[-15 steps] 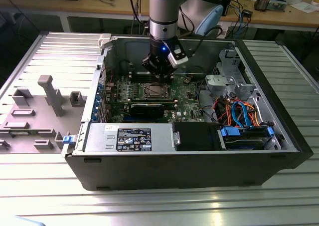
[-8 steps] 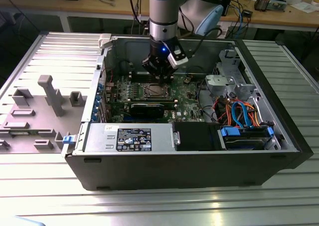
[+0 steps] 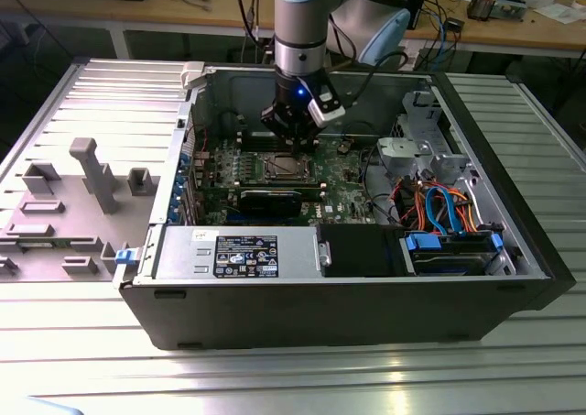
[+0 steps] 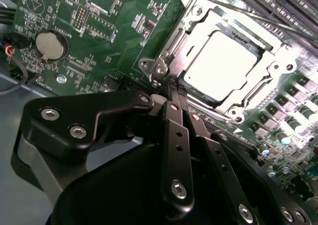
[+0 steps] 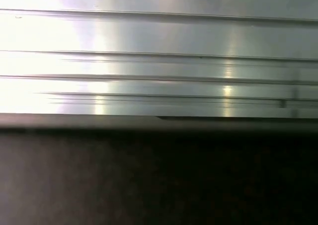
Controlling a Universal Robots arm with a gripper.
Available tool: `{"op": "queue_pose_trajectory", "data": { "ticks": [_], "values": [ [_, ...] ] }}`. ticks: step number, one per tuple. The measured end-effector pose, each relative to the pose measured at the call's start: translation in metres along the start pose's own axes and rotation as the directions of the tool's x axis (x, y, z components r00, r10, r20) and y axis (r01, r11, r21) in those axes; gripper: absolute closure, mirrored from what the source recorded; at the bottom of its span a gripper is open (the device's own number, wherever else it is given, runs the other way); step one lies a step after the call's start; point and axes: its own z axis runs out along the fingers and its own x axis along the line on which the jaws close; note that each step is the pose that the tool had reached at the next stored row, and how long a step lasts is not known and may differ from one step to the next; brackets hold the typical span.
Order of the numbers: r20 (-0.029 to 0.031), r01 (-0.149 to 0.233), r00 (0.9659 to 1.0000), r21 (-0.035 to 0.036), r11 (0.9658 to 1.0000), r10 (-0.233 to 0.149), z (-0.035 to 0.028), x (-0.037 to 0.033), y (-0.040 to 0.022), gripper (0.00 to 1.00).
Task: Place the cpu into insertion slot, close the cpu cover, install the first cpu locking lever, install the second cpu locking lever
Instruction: 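Install the first cpu locking lever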
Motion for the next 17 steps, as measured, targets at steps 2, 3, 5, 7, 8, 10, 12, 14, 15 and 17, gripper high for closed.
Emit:
{"op": "queue_pose_trajectory", "data": {
  "ticks": [2,3,5,7,8,10,12,14,15,17],
  "values": [
    [0.0004,-0.001,1.0000,-0.0135,0.9999,0.001,0.0001,0.0000,0.0001,0.89],
    [0.0002,-0.001,1.0000,-0.0181,0.9998,0.001,-0.0001,0.0001,-0.0001,0.89],
    [0.0003,-0.001,1.0000,-0.0193,0.9998,0.001,-0.0003,0.0000,0.0000,0.89],
    [0.0003,-0.001,1.0000,-0.0193,0.9998,0.001,-0.0031,-0.0001,0.0000,0.89],
    [0.0002,-0.001,1.0000,-0.0192,0.9998,0.001,-0.0044,-0.0001,0.0000,0.89],
    [0.0003,-0.001,1.0000,-0.0192,0.9998,0.001,-0.0058,-0.0002,0.0000,0.89],
    [0.0002,-0.001,1.0000,-0.0191,0.9998,0.001,-0.0059,-0.0003,-0.0004,0.89],
    [0.0002,-0.001,1.0000,-0.0191,0.9998,0.001,-0.0059,-0.0002,-0.0015,0.89],
    [0.0001,-0.001,1.0000,-0.0191,0.9998,0.001,-0.0059,-0.0002,-0.0023,0.89],
    [0.0003,-0.001,1.0000,-0.0192,0.9998,0.001,-0.0058,-0.0001,-0.0031,0.89]
  ]
}}
